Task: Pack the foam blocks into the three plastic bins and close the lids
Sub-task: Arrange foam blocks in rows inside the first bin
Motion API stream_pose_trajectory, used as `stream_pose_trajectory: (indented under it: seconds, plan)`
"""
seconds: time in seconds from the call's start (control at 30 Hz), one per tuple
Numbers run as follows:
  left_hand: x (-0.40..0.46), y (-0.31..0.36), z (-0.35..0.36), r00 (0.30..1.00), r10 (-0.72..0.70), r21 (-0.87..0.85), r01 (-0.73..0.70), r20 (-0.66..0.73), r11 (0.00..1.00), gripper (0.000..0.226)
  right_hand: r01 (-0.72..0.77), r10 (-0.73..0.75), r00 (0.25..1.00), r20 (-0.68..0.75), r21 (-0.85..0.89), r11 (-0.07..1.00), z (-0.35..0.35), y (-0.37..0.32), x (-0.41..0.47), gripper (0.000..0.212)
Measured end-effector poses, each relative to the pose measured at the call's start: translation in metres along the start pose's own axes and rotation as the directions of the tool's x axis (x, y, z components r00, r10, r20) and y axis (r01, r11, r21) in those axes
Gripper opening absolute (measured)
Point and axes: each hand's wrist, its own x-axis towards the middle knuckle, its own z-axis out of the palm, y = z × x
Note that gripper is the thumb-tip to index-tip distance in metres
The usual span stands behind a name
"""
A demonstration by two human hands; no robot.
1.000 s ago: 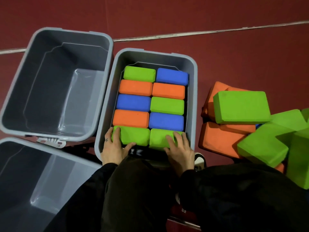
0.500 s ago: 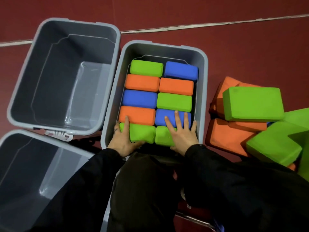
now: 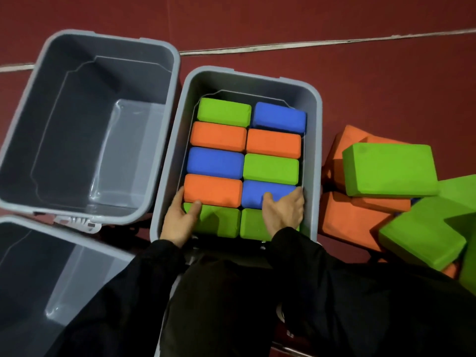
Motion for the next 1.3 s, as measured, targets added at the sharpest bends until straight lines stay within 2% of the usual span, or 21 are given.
stream_pose_trajectory:
  seconds: [0.07, 0.13, 0.17, 0.3, 0.4, 0.47, 0.53, 0.63, 0.77, 0.83, 0.93, 0.97, 1.03, 1.1, 1.2, 1.23, 1.3]
  plan:
    - [0.008, 0.001, -0.007, 0.999, 0.004, 0.073, -0.001, -0.043, 0.997, 0.074, 0.138, -0.138, 0.99, -0.027, 0.001, 0.99, 0.001, -0.003, 0.0, 0.086]
    - [0.017, 0.008, -0.005, 0.987, 0.103, 0.173, -0.08, -0.126, 0.982, 0.08, 0.266, -0.264, 0.962, -0.071, 0.029, 0.964, -0.001, -0.013, 0.006, 0.083]
    - [0.023, 0.014, -0.003, 0.98, 0.132, 0.188, -0.102, -0.151, 0.977, 0.082, 0.284, -0.28, 0.958, -0.066, 0.073, 0.956, -0.004, -0.02, 0.014, 0.083]
    - [0.063, 0.043, 0.001, 0.978, 0.143, 0.156, -0.119, -0.152, 0.981, 0.073, 0.21, -0.227, 0.971, 0.073, 0.188, 0.96, -0.019, -0.034, 0.056, 0.084]
    - [0.093, 0.062, 0.008, 0.99, 0.026, 0.035, -0.021, -0.141, 0.999, 0.07, 0.1, -0.162, 0.967, 0.198, 0.289, 0.952, -0.017, -0.036, 0.073, 0.091]
    - [0.103, 0.072, 0.019, 0.985, 0.008, 0.159, 0.019, -0.17, 0.987, 0.075, 0.037, -0.124, 0.962, 0.242, 0.333, 0.942, -0.014, -0.035, 0.075, 0.094]
    - [0.108, 0.08, 0.03, 0.971, 0.031, 0.338, 0.052, -0.236, 0.94, 0.081, 0.073, -0.148, 0.969, 0.2, 0.342, 0.937, -0.014, -0.034, 0.076, 0.094]
    - [0.11, 0.083, 0.044, 0.944, 0.083, 0.386, 0.049, -0.318, 0.921, 0.074, 0.255, -0.284, 0.954, 0.099, 0.233, 0.938, -0.022, -0.042, 0.084, 0.084]
    - [0.111, 0.082, 0.046, 0.938, 0.075, 0.309, 0.036, -0.338, 0.95, 0.071, 0.229, -0.251, 0.94, 0.231, 0.117, 0.966, -0.026, -0.054, 0.098, 0.076]
    - [0.109, 0.076, 0.036, 0.954, 0.137, 0.233, -0.074, -0.267, 0.97, 0.07, 0.275, -0.267, 0.939, 0.216, -0.009, 0.961, -0.025, -0.051, 0.096, 0.079]
    - [0.11, 0.066, 0.021, 0.959, 0.259, 0.283, -0.219, -0.112, 0.934, 0.066, 0.353, -0.315, 0.929, 0.194, -0.209, 0.912, -0.025, -0.056, 0.096, 0.075]
    - [0.114, 0.066, 0.018, 0.959, 0.27, 0.316, -0.231, -0.084, 0.92, 0.06, 0.363, -0.336, 0.929, 0.154, -0.207, 0.909, -0.026, -0.063, 0.098, 0.069]
    - [0.122, 0.075, 0.016, 0.954, 0.273, 0.351, -0.216, -0.121, 0.911, 0.047, 0.4, -0.395, 0.916, 0.064, -0.131, 0.907, -0.03, -0.083, 0.109, 0.061]
    - [0.128, 0.087, 0.016, 0.95, 0.278, 0.351, -0.214, -0.141, 0.912, 0.05, 0.485, -0.486, 0.874, 0.023, -0.111, 0.867, -0.032, -0.099, 0.123, 0.06]
    - [0.144, 0.099, 0.014, 0.942, 0.33, 0.37, -0.286, -0.061, 0.884, 0.067, 0.627, -0.616, 0.775, 0.145, -0.302, 0.718, -0.033, -0.108, 0.145, 0.07]
    - [0.151, 0.104, 0.013, 0.94, 0.339, 0.362, -0.303, -0.04, 0.882, 0.068, 0.646, -0.613, 0.76, 0.216, -0.348, 0.679, -0.034, -0.109, 0.152, 0.072]
    - [0.165, 0.116, 0.011, 0.949, 0.316, 0.305, -0.296, -0.018, 0.905, 0.064, 0.63, -0.539, 0.777, 0.325, -0.401, 0.665, -0.033, -0.111, 0.165, 0.072]
